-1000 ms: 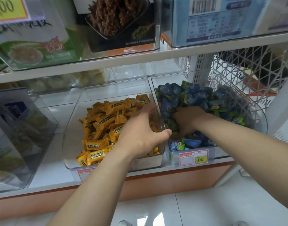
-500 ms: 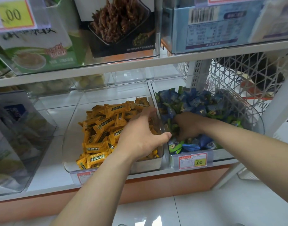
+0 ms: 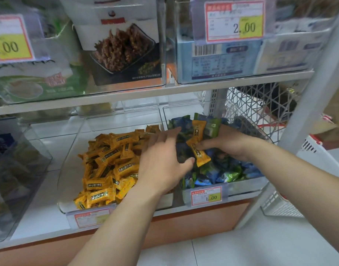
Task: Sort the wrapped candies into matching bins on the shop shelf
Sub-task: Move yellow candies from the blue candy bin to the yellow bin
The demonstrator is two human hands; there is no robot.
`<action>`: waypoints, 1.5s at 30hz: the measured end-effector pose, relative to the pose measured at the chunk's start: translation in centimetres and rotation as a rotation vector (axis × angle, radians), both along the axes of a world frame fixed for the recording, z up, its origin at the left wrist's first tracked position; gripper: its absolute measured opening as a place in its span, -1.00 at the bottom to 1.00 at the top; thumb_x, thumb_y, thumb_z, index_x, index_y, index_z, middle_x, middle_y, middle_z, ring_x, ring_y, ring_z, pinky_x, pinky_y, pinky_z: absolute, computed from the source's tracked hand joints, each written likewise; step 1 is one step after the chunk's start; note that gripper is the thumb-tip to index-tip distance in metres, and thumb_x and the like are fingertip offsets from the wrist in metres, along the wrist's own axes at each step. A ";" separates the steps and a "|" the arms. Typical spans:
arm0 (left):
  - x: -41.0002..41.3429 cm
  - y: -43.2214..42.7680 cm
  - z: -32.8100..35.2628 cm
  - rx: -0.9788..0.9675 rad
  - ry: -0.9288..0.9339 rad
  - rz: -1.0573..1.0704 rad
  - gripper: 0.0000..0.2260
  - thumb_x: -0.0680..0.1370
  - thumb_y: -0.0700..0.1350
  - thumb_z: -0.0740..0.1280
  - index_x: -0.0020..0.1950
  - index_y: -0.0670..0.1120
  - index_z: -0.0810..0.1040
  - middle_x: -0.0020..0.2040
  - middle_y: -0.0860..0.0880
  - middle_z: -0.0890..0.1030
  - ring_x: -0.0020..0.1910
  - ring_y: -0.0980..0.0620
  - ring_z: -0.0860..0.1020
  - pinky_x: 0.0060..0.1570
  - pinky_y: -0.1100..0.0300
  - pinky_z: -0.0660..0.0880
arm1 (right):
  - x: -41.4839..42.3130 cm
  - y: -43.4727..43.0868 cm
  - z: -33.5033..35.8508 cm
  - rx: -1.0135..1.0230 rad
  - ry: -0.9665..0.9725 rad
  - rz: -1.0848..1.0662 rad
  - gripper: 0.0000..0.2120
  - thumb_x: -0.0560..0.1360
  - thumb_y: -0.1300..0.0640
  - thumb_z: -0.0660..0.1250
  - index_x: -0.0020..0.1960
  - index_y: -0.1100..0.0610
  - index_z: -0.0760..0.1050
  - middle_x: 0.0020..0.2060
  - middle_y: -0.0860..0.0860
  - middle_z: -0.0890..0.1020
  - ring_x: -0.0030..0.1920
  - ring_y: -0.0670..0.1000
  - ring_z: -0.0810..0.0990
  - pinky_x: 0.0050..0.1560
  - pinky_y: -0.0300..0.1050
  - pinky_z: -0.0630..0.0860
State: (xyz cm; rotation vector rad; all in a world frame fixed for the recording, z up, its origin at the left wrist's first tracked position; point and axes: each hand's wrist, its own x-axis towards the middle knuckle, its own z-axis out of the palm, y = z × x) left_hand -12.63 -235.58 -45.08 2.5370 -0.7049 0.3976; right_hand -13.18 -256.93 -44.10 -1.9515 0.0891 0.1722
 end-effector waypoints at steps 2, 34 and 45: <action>-0.2 -0.9 0.0 0.040 -0.029 -0.060 -0.20 0.39 0.33 0.37 0.51 0.21 0.07 0.34 0.01 0.52 0.34 -0.09 0.42 0.33 -0.05 0.30 | -0.8 0.1 0.0 0.039 0.023 0.014 -0.69 0.30 0.00 0.53 -0.01 0.09 0.67 -0.25 0.08 0.68 -0.30 0.03 0.58 -0.42 -0.19 0.40; 3.2 7.0 2.0 -0.155 0.035 0.187 -0.67 0.53 -0.07 0.43 0.28 0.11 0.55 0.18 -0.04 0.60 0.16 -0.06 0.53 0.14 0.02 0.50 | -1.9 -0.2 1.3 -0.851 -0.190 -0.095 -0.62 0.59 0.03 0.28 0.39 -0.01 0.47 0.30 -0.01 0.57 0.24 0.07 0.56 0.18 0.00 0.54; 0.8 2.9 0.4 0.006 0.232 0.002 -0.54 0.47 0.35 0.31 0.24 0.12 0.48 -0.01 0.12 0.61 -0.07 0.09 0.56 -0.10 0.11 0.57 | 6.3 3.7 -1.2 -0.821 -0.154 0.233 -0.58 0.61 0.23 0.19 0.44 0.00 0.45 0.36 0.03 0.54 0.31 0.08 0.52 0.28 -0.01 0.46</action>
